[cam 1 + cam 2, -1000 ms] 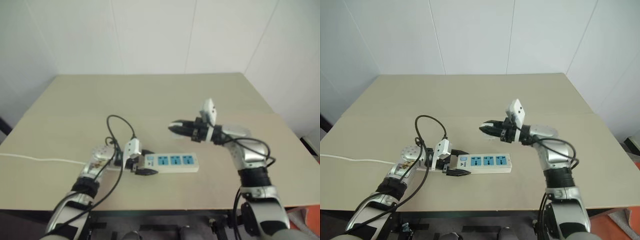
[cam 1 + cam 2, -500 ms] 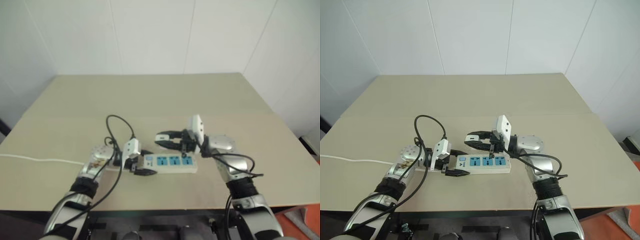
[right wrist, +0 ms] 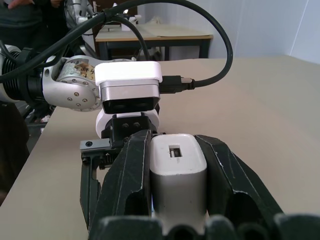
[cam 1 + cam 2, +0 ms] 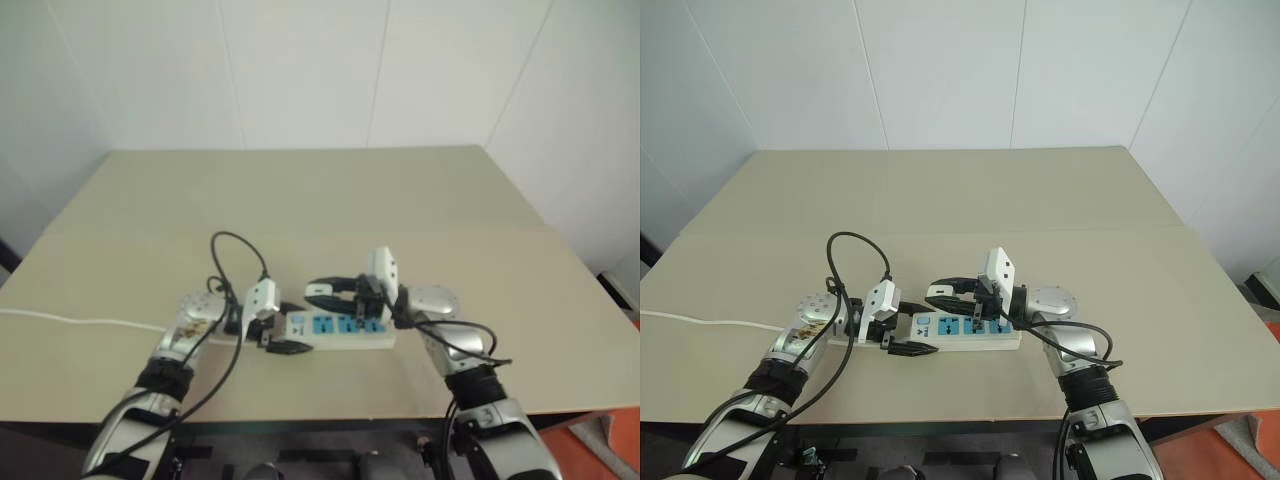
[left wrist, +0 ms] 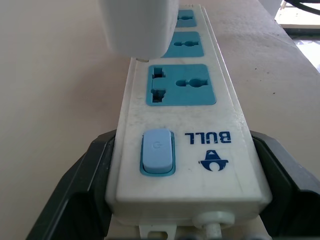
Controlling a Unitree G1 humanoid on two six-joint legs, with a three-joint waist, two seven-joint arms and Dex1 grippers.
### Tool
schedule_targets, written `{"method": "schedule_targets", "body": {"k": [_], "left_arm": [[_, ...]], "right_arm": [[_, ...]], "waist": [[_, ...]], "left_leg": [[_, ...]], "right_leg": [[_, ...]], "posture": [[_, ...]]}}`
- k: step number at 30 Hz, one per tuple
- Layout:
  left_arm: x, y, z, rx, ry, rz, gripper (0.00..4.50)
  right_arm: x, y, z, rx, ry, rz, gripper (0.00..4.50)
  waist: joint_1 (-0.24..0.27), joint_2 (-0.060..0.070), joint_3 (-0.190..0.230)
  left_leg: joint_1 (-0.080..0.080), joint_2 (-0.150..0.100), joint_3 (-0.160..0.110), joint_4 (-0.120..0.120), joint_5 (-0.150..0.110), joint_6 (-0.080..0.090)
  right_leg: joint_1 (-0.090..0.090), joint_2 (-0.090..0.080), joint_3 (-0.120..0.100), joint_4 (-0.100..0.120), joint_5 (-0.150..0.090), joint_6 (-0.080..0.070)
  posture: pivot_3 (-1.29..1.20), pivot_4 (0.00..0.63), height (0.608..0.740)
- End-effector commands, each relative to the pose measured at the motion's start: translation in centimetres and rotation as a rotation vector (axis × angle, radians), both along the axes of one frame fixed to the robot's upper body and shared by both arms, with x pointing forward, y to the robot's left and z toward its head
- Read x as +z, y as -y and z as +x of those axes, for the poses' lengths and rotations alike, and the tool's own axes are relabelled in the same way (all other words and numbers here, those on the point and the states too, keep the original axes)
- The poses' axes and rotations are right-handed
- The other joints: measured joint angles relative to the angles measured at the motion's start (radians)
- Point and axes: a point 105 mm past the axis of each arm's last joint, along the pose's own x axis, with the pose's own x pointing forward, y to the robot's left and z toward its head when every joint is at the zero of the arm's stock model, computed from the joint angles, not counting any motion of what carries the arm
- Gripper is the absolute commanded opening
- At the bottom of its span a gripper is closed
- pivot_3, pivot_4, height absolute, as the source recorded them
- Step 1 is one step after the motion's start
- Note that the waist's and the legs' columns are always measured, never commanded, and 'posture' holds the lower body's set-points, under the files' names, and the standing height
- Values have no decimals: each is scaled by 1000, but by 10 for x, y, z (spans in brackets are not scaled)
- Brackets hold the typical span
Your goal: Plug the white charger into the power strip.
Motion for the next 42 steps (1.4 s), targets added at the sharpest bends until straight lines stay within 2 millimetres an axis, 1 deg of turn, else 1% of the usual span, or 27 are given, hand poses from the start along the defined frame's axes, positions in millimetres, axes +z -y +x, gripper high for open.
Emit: {"method": "schedule_targets", "body": {"k": [1, 6, 10, 15, 23, 28, 32, 37, 42], "left_arm": [[-6, 1, -5, -27, 0, 41, 3308], [-9, 3, -7, -25, 9, 43, 3308], [-13, 4, -9, -28, 7, 49, 3308], [-13, 6, -9, -36, 9, 49, 3308], [-14, 6, -11, -45, 3, 51, 3308], [-13, 7, -12, -49, 0, 47, 3308], [-13, 6, -11, -42, -1, 42, 3308], [-12, 5, -11, -39, -1, 45, 3308], [-14, 3, -15, -46, -3, 52, 3308]], "right_arm": [[4, 0, -2, 12, 35, 7, 1162], [2, 2, -2, 29, 18, -10, 1162], [1, 0, -3, 54, 4, -17, 1162], [-2, -2, -3, 46, -7, -12, 1162], [-4, -7, 4, 12, -30, 10, 1162], [-6, -3, 7, -1, -56, 12, 1162], [-11, 0, 13, -22, -65, 0, 1162], [-11, -1, 19, -36, -76, 5, 1162], [-20, 0, 15, -35, -90, -9, 1162]], "waist": [[0, 0, 0], [0, 0, 0], [1, 0, 0], [2, 0, 0], [3, 0, 0], [2, 0, 0], [2, 0, 0], [-1, 0, 0], [-3, 0, -1]], "left_leg": [[0, 0, 0, 0, 0, 0], [0, 0, 0, 0, 0, 0], [0, 0, 0, 0, 0, 0], [0, 0, 0, 0, 0, 0], [1, 0, 0, 0, 0, 0], [2, 0, 0, 0, 0, 0], [3, 0, 0, 0, 0, 0], [5, 0, 0, 0, 0, 0], [5, 0, 0, 0, 0, 0]], "right_leg": [[0, 0, 0, 0, 0, 0], [0, 0, 0, 0, 0, 0], [0, 0, 0, 0, 0, 0], [1, 0, 0, 0, 0, 0], [1, 0, 0, 0, 0, 0], [2, 0, 0, 0, 0, 0], [3, 0, 0, 0, 0, 0], [4, 0, 0, 0, 0, 0], [4, 0, 0, 0, 0, 0]], "posture": [[0, 150, 740], [0, 150, 740], [0, 150, 740], [0, 150, 740], [0, 150, 740], [0, 150, 740], [0, 150, 740], [0, 150, 740], [0, 150, 740]]}}
